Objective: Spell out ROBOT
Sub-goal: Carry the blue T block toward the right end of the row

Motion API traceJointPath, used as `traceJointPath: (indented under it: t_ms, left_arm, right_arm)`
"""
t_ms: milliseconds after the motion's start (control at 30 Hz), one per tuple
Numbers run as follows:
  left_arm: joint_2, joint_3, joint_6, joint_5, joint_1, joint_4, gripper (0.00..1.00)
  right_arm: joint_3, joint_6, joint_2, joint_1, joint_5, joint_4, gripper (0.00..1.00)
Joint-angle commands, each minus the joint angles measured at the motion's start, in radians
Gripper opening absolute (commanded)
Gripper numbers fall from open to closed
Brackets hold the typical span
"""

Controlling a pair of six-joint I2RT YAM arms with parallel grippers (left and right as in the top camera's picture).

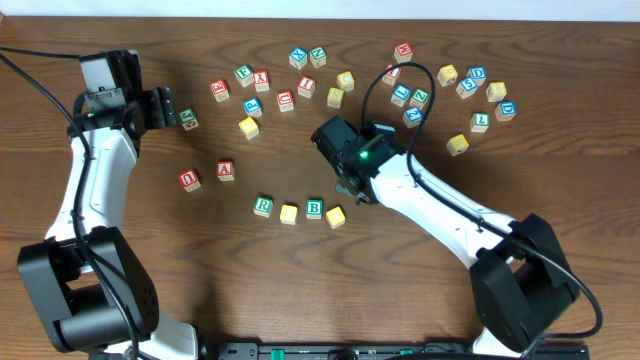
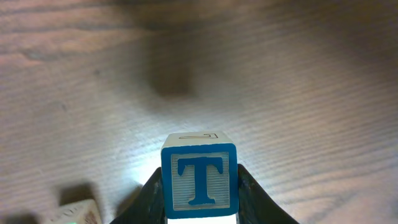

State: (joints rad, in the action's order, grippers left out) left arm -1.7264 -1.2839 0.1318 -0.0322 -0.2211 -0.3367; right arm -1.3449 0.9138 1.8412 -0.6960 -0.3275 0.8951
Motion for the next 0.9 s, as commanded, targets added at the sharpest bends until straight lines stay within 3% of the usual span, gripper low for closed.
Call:
traceJointPath:
  t_ms: [0, 300, 867]
  left_arm:
    - [0.000, 0.005, 0.006, -0.002, -0.003, -0.002, 0.91]
    - [0.000, 0.005, 0.006, -0.002, -0.003, -0.006, 0.91]
    - [0.000, 0.005, 0.006, -0.002, -0.003, -0.006, 0.91]
  right_arm:
    - [0.055, 0.020, -0.025, -0.018, -0.002, 0.000, 0.23]
    - [0.181, 0.033, -0.097, -0.058, 0.069, -0.106, 0.25]
    - [0.185, 0.025, -0.096, -0.103, 0.076, -0.130, 0.26]
